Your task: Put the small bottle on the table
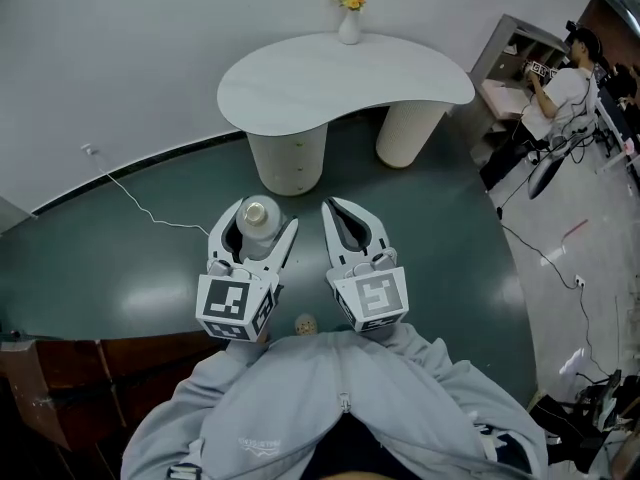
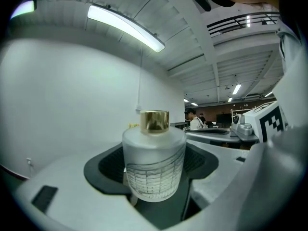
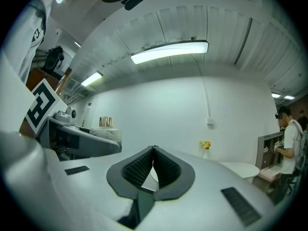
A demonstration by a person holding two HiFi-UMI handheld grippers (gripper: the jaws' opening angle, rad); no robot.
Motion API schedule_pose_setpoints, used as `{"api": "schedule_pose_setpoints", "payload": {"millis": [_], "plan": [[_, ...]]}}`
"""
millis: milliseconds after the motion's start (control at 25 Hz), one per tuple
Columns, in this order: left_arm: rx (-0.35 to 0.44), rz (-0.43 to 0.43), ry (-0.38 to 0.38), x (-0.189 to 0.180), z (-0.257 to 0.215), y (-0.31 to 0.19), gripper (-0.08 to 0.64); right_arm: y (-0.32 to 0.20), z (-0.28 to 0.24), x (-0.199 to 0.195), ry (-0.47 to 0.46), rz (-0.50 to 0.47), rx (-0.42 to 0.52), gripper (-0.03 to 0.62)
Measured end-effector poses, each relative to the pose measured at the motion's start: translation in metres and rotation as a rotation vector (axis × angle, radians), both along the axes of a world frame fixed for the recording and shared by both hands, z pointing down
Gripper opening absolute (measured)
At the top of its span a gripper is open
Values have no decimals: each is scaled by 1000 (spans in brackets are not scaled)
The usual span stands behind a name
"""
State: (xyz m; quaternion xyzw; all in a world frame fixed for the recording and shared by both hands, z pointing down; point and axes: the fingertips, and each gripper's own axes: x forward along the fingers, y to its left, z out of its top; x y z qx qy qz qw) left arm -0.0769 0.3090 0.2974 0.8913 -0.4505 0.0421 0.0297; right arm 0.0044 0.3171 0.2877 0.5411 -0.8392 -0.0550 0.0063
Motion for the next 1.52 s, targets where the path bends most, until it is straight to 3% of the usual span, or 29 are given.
{"api": "schedule_pose_setpoints", "payload": {"millis": [680,1520], "plan": [[-35,-2,5,-4,16,-71,334,-75,0,-3,7,-6,14,26],[-1,-78,22,58,3,-271,334,-288,2,55,24,-103,8,26]]}}
